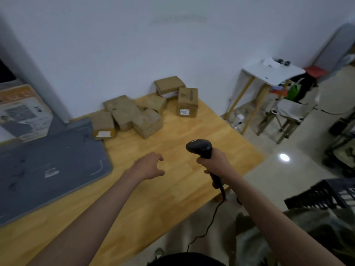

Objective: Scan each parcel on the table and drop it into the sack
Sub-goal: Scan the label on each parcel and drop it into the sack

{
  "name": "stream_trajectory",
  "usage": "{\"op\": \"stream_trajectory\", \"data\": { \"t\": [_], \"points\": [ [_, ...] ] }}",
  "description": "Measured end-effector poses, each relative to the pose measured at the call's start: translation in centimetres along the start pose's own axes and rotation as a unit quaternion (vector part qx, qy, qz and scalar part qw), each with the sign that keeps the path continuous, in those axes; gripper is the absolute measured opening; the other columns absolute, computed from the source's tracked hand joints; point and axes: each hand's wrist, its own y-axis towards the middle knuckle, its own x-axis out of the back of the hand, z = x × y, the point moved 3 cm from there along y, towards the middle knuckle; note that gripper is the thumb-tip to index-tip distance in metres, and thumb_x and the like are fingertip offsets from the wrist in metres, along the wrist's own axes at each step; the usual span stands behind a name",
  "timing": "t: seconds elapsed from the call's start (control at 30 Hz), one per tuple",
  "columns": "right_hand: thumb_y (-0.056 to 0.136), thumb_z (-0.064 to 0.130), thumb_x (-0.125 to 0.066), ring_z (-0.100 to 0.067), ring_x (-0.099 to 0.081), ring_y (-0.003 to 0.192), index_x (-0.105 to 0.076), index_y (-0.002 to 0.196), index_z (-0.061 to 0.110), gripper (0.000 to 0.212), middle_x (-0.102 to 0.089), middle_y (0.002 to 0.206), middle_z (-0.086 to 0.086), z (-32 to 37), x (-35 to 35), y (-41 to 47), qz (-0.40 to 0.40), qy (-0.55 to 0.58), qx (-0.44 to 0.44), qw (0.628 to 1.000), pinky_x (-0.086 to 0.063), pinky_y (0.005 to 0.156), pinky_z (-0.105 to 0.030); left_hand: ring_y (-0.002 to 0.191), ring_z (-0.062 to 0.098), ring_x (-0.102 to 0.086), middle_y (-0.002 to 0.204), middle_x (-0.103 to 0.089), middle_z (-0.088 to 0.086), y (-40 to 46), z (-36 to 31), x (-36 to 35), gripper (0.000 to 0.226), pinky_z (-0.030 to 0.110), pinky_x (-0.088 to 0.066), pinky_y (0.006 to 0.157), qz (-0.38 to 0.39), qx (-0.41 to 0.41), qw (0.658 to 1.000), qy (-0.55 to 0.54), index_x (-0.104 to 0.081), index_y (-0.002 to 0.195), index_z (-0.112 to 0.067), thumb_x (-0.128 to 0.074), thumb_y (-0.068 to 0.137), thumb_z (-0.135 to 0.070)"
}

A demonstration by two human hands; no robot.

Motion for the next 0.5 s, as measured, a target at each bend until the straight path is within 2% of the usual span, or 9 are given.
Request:
{"op": "stream_trajectory", "data": {
  "t": [0.17, 0.27, 0.33, 0.5],
  "points": [
    [0.087, 0.009, -0.064, -0.025, -0.063, 0.072, -0.062, 0.097, 0.001, 0.013, -0.062, 0.078, -0.008, 5.0, -3.9, 2.6, 0.03, -0.031, 0.042, 0.998, -0.06, 0.079, -0.055, 0.117, 0.019, -0.053, 0.139, -0.046, -0.001, -0.6, 5.6, 1.6, 0.056, 0.033, -0.047, 0.088, -0.018, 0.038, 0.999, -0.028, -0.048, 0.138, -0.025, -0.067, 0.09, -0.044],
    [0.086, 0.009, -0.064, -0.024, -0.063, 0.07, -0.061, 0.092, 0.001, 0.01, -0.06, 0.073, -0.005, 7.7, -5.8, 4.3, 0.047, -0.045, 0.067, 0.996, -0.06, 0.078, -0.055, 0.114, 0.02, -0.055, 0.138, -0.045, 0.001, -0.5, 8.1, 2.1, 0.056, 0.035, -0.048, 0.091, -0.023, 0.065, 0.996, -0.048, -0.048, 0.138, -0.023, -0.068, 0.09, -0.042],
    [0.086, 0.01, -0.065, -0.028, -0.065, 0.074, -0.06, 0.088, 0.004, 0.008, -0.058, 0.071, -0.004, 9.3, -6.8, 5.6, 0.053, -0.054, 0.082, 0.994, -0.059, 0.078, -0.055, 0.117, 0.021, -0.053, 0.138, -0.045, 0.002, 0.1, 9.4, 2.6, 0.056, 0.038, -0.048, 0.094, -0.026, 0.078, 0.995, -0.056, -0.048, 0.139, -0.022, -0.068, 0.09, -0.042],
    [0.086, 0.011, -0.066, -0.032, -0.067, 0.087, -0.064, 0.098, 0.004, 0.014, -0.063, 0.08, -0.007, 14.4, -7.7, 10.2, 0.054, -0.042, 0.128, 0.989, -0.059, 0.08, -0.056, 0.124, 0.025, -0.048, 0.139, -0.045, 0.004, 3.2, 11.6, 4.6, 0.058, 0.04, -0.045, 0.099, -0.026, 0.104, 0.991, -0.078, -0.048, 0.139, -0.022, -0.068, 0.09, -0.043]
  ]
}}
